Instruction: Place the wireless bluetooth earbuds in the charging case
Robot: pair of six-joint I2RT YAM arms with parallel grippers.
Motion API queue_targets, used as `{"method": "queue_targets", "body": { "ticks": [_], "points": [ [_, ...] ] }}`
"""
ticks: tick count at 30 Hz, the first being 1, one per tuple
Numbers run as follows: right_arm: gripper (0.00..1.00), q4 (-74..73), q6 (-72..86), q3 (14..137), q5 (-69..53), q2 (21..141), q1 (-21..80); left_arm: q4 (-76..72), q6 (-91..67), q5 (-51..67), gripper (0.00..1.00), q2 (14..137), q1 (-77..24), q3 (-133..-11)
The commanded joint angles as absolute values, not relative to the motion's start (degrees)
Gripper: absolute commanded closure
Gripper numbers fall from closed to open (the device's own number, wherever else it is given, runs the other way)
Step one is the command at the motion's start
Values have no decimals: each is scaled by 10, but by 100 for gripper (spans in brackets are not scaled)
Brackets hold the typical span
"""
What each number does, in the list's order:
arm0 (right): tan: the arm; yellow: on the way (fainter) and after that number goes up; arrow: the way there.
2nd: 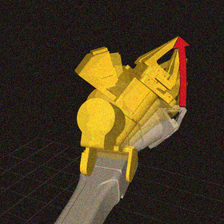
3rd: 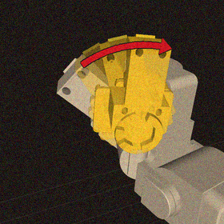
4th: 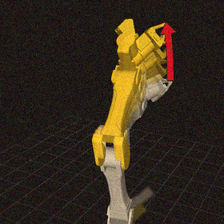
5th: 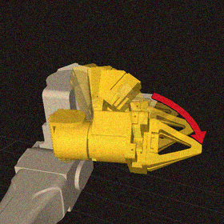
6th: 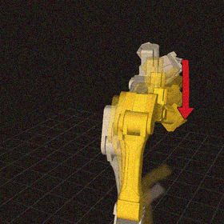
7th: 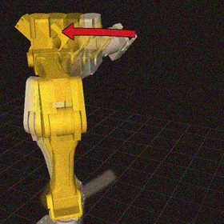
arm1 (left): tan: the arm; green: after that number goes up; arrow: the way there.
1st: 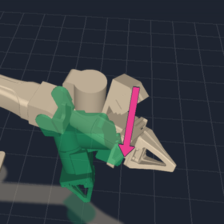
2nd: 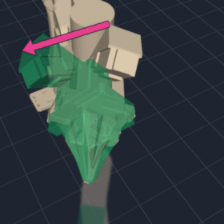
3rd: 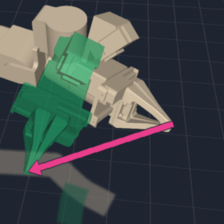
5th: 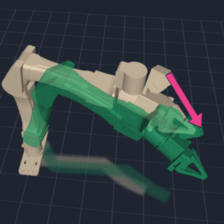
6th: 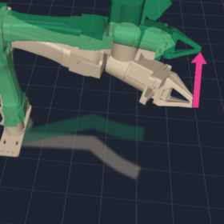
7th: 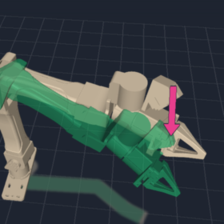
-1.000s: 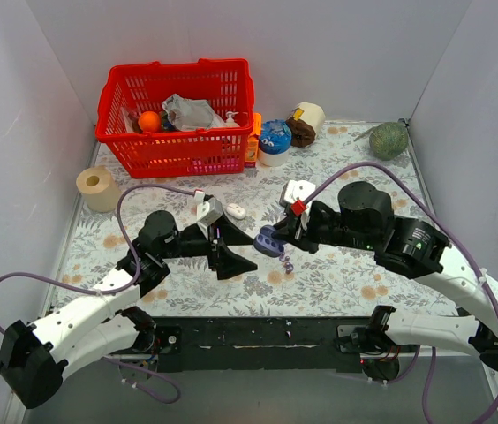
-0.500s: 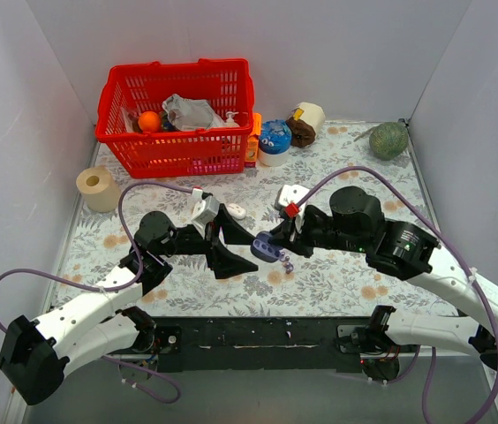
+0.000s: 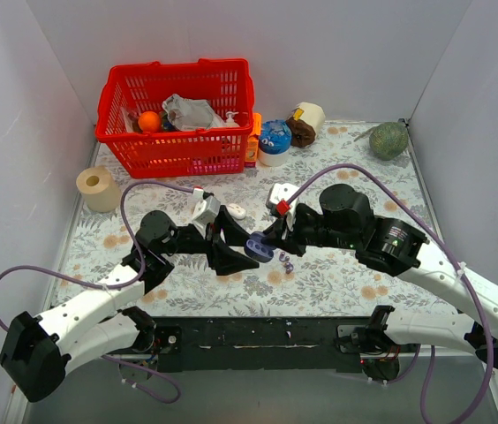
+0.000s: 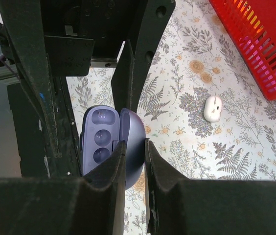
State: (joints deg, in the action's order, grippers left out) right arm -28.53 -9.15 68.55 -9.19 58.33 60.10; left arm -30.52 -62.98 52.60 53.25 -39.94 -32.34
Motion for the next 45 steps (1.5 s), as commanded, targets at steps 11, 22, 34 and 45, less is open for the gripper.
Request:
{"method": "queue_targets", "body": {
  "ticks": [11, 22, 34, 45],
  "points": [
    [99, -252, -85, 702, -98, 589, 604, -322, -628, 558, 61, 553, -397, -326],
    [99, -250, -82, 703, -94, 590, 607, -338, -642, 541, 53, 548, -397, -323],
    [99, -246, -77, 701, -91, 592, 611, -348, -647, 551, 74, 553, -397, -317],
    [99, -242, -62, 698, -83, 590, 614, -353, -640, 541, 100, 548, -397, -308]
  ]
}}
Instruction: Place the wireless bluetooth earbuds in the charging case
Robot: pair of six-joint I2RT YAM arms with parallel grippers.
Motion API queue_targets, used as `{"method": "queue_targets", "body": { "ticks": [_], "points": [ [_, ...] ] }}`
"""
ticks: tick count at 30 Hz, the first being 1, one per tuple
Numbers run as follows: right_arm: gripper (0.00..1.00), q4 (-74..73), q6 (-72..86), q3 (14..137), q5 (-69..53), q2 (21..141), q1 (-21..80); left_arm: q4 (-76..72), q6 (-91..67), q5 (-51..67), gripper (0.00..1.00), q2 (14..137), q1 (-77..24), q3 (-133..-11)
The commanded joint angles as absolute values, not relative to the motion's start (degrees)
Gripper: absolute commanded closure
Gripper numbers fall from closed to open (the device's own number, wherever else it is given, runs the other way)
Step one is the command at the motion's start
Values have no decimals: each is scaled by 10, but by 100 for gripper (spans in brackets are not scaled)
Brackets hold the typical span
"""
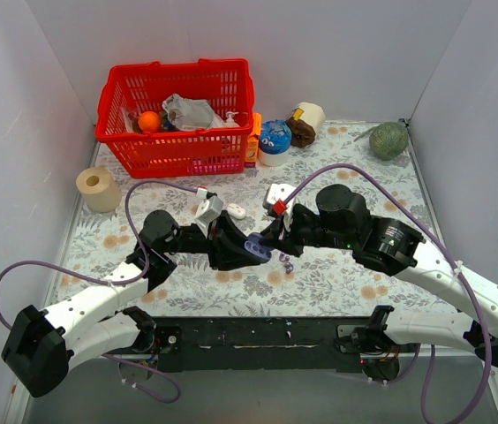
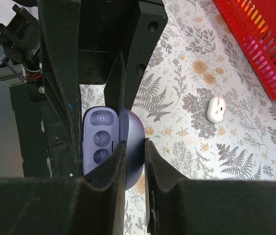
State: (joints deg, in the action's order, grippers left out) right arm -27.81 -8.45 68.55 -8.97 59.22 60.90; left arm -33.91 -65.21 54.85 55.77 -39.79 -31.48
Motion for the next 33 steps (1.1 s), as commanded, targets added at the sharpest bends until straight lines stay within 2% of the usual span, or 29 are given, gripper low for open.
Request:
{"method": "queue_targets", "body": {
  "ticks": [1, 2, 3, 6, 9, 11, 12, 13, 17, 20, 22, 24, 26, 28, 33],
  "points": [
    [95, -237, -50, 697, -79, 587, 614, -350, -638, 534, 100, 545, -397, -306],
    [87, -234, -44, 699, -76, 586, 614, -345, -636, 528, 100, 542, -397, -301],
    [69, -230, -39, 700, -73, 584, 614, -345, -635, 524, 100, 534, -397, -298],
    [49, -219, -5, 714, -52, 579, 614, -338, -629, 505, 100, 522, -397, -290],
    [39, -209, 28, 737, -39, 577, 611, -331, -625, 488, 100, 514, -397, -286],
    [36, -200, 44, 749, -35, 574, 607, -322, -619, 471, 100, 505, -397, -286],
    [29, -194, 63, 750, -17, 570, 606, -317, -614, 462, 100, 500, -397, -284],
    [28, -188, 75, 744, -3, 556, 605, -310, -605, 444, 100, 485, -397, -283],
    [28, -154, 147, 655, 161, 494, 592, -271, -591, 288, 100, 425, -398, -256],
    [28, -172, 204, 571, 214, 465, 580, -245, -564, 236, 100, 382, -398, -236],
    [28, -206, 237, 522, 228, 468, 577, -234, -554, 242, 100, 368, -398, -234],
    [32, -228, 254, 490, 241, 477, 576, -229, -555, 264, 100, 351, -398, -235],
    [44, -221, 266, 430, 230, 478, 577, -231, -562, 282, 100, 336, -398, -226],
    [49, -202, 273, 402, 215, 476, 577, -236, -581, 306, 100, 306, -398, -216],
    [54, -182, 290, 341, 196, 500, 576, -231, -622, 342, 100, 232, -398, -180]
  ]
}}
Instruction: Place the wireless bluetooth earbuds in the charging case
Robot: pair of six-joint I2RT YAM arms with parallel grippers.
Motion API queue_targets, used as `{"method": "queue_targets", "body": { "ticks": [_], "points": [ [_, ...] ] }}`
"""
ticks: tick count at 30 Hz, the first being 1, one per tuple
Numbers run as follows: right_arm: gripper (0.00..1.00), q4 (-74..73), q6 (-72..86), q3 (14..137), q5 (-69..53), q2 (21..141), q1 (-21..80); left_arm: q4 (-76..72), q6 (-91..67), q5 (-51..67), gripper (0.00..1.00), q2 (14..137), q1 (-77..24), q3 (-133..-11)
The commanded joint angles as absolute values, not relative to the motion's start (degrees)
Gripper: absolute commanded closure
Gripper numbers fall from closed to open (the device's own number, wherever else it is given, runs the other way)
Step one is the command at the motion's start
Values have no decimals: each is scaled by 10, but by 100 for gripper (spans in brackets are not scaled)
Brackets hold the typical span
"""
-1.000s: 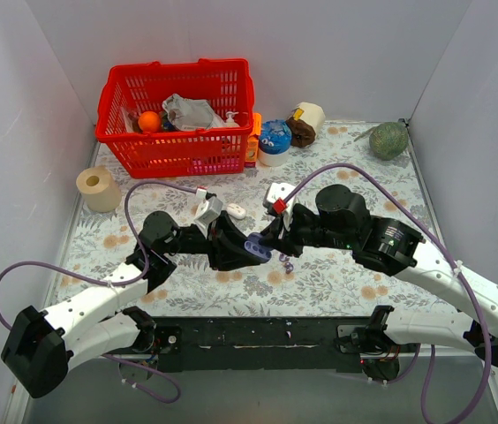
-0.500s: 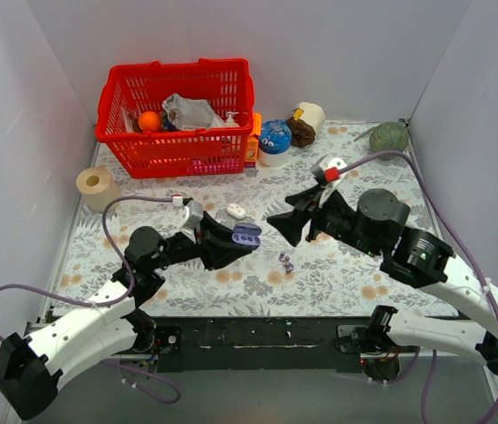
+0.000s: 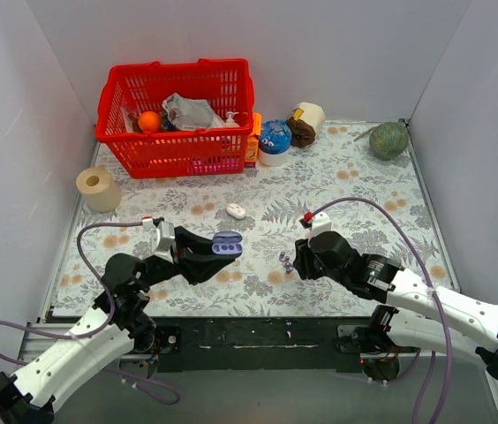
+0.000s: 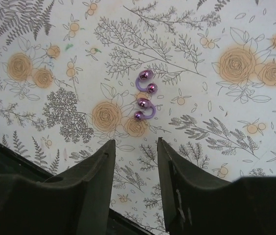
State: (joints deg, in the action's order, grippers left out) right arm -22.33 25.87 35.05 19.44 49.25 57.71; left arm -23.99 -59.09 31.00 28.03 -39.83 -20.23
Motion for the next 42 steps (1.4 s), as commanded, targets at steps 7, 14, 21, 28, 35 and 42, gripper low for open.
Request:
{"method": "queue_targets", "body": {
  "ticks": [7, 14, 21, 28, 35, 42],
  "points": [
    [58, -139, 288, 314, 187, 580, 575, -188, -657, 331, 100, 155, -399, -152],
    [52, -87, 245, 345, 188, 651, 575, -155, -650, 324, 100, 155, -399, -170],
    [63, -78, 198, 395, 182, 738, 560, -152, -650, 320, 100, 150, -399, -165],
    [61, -69, 177, 410, 164, 773, 539, -149, -646, 322, 100, 154, -399, -165],
    [60, -62, 163, 417, 128, 801, 532, -149, -649, 329, 100, 162, -399, -167],
    [58, -62, 163, 425, 120, 832, 528, -149, -649, 330, 100, 163, -399, -167]
  ]
}}
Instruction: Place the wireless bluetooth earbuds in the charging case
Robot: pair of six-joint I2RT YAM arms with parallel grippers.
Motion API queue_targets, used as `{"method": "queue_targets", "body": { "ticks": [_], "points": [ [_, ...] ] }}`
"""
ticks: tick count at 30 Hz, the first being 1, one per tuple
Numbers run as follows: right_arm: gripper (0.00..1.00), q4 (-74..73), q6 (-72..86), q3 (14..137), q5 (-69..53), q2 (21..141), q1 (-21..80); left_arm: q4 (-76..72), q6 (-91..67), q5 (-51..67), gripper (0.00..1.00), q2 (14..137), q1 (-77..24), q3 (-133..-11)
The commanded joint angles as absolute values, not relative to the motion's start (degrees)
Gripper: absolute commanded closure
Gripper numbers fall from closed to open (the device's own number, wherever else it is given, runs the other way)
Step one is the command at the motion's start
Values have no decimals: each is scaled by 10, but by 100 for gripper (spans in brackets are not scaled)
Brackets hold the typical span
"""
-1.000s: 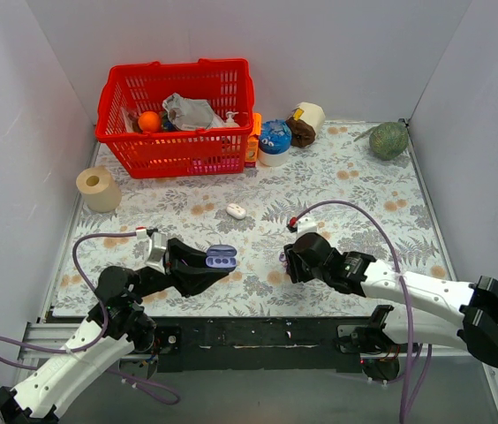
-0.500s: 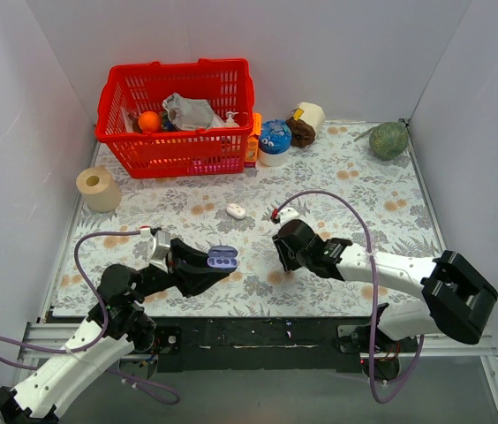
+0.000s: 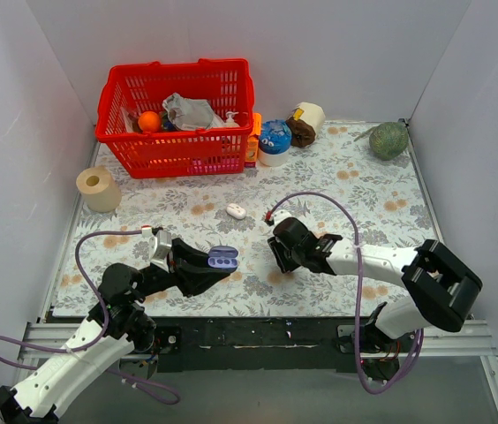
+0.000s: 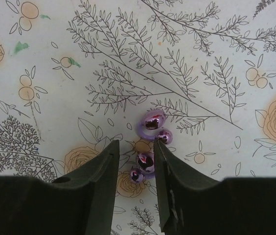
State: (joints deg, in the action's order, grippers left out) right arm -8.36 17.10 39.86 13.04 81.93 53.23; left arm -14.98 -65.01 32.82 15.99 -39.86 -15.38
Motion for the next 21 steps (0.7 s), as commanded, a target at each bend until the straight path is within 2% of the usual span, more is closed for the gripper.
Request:
{"method": "queue_targets", "body": {
  "ticks": [1, 7, 13, 18, 21],
  "points": [
    [58, -62, 164, 425, 120, 834, 528, -149, -650, 330, 100, 163, -399, -166],
    [59, -61, 170, 429, 123, 850, 525, -148, -649, 330, 100, 164, -399, -166],
    [69, -56, 176, 430, 136, 854, 520, -147, -651, 328, 100, 164, -399, -167],
    [80, -58, 177, 432, 142, 853, 519, -146, -652, 327, 100, 165, -399, -167],
    [92, -62, 175, 432, 146, 839, 518, -145, -651, 325, 100, 167, -399, -167]
  ]
}}
